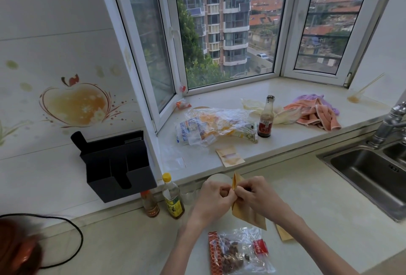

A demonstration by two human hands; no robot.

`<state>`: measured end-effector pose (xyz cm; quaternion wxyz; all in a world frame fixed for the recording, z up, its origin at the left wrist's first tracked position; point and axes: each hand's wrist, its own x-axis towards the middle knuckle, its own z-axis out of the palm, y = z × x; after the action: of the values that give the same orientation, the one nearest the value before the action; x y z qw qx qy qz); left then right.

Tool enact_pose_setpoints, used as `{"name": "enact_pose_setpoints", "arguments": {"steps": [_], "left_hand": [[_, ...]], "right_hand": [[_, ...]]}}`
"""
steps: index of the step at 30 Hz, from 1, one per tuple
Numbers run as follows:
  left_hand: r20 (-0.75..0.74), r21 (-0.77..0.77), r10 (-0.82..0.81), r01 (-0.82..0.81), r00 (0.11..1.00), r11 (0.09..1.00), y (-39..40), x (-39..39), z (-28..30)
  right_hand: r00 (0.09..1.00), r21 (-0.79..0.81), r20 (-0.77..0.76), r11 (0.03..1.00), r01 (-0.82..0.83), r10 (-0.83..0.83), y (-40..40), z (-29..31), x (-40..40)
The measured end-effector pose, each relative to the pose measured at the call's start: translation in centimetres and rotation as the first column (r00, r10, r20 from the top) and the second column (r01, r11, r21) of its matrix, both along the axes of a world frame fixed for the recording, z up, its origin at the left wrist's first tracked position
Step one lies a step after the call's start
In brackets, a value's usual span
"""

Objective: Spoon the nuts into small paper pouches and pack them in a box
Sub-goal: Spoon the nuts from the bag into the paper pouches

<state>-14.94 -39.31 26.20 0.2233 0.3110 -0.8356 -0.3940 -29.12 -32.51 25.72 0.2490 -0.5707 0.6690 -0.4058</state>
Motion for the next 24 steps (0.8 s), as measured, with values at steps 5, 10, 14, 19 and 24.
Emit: {"name": "enact_pose_setpoints", "arguments": {"steps": [5,10,14,19,24], "left_hand": [[0.017,-0.119,0.178,-0.175,0.984,0.977,-1.0,0.5,-1.5],[0.075,-0.112,0.178,-0.169,0.981,0.979,-1.4,0.6,-1.9],[0.097,-0.054,0.121,-0.116,0.988,0.992,-1.1,0.2,-1.5],[0.026,0.161,0.07,-0.073,0.997,0.984,0.1,0.2,-1.0],[-0.041,0.101,0.112,-0.108,0.993,0.989,-0.2,0.1,-0.9]], "right_hand": [[0.976,0.061,-0.214,0.997,0.056,-0.041,-0.1,-0.2,-0.3],[0.966,0.093,-0.254,0.993,0.072,-0.046,-0.2,0.1,0.2],[0.976,0.121,-0.215,0.992,0.046,-0.019,-0.2,0.4,0.4],[0.988,0.108,-0.149,0.994,-0.017,0.033,0.0,0.4,0.4],[0.982,0.102,-0.182,0.992,0.077,-0.058,-0.4,0.0,0.0]]}}
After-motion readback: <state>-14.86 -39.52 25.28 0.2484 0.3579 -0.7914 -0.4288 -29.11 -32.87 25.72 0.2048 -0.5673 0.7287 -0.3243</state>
